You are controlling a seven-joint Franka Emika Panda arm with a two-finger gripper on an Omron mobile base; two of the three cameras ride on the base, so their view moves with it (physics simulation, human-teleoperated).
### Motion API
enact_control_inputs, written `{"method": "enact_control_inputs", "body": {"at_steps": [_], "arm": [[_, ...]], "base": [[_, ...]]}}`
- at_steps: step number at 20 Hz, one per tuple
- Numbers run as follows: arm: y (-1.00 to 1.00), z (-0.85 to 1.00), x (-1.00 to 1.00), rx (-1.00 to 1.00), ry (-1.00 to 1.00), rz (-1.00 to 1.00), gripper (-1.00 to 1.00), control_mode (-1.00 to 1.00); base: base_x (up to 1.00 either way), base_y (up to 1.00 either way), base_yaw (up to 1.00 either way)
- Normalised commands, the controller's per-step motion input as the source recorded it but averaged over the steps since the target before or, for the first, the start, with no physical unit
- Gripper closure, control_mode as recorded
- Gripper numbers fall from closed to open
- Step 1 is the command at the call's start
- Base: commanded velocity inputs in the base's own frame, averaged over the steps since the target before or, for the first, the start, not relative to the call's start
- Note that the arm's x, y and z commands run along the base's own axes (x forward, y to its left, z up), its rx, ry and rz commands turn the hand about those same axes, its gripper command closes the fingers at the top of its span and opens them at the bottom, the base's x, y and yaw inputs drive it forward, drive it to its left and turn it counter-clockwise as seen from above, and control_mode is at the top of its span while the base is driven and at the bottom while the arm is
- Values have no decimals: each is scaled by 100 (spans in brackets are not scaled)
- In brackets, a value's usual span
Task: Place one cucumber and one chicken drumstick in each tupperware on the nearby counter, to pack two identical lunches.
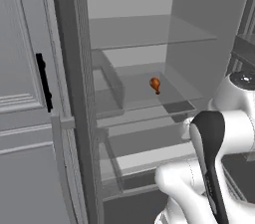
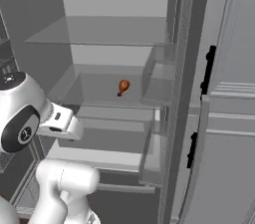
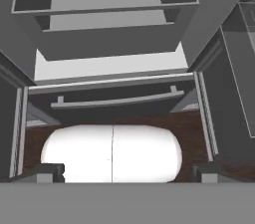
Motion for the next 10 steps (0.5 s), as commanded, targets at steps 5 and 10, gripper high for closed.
{"method": "enact_control_inputs", "body": {"at_steps": [5,10], "arm": [[0,0,0,0,0,0,-100,100],[0,0,0,0,0,0,-100,100]], "base": [[33,-31,-2],[7,12,-9]]}}
